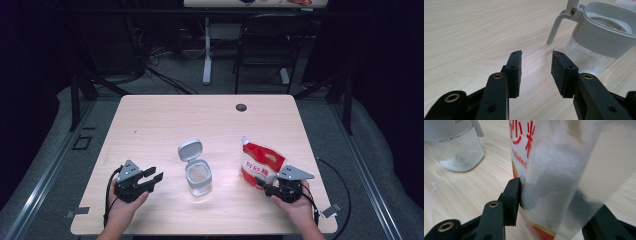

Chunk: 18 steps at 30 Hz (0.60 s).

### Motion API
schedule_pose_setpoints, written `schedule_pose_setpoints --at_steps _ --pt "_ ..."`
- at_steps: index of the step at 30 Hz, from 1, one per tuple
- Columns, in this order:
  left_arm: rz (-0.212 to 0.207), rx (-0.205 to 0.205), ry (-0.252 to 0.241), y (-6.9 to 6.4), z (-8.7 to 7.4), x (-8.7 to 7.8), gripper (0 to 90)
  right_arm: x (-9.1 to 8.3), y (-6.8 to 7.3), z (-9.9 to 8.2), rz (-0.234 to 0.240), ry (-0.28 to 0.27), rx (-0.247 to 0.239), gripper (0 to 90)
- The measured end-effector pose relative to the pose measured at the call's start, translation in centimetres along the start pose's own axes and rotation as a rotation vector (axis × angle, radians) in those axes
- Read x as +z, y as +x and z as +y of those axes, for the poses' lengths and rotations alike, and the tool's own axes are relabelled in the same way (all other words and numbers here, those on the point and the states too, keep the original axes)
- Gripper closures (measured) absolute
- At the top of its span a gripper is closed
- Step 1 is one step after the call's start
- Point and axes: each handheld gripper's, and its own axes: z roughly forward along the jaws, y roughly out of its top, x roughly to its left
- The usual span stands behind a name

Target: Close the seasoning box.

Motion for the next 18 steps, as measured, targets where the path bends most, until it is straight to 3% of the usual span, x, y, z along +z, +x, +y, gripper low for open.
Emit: schedule_pose_setpoints --at_steps 14,18 --pt "0.000 0.000 -0.001 0.1 0.0 -0.1 60.8 -0.2 1.1 0.6 -0.018 0.017 -0.030 55.8" --pt "0.000 0.001 0.000 0.2 0.0 0.0 60.7 -0.1 1.3 0.6 0.011 0.023 -0.032 56.0"
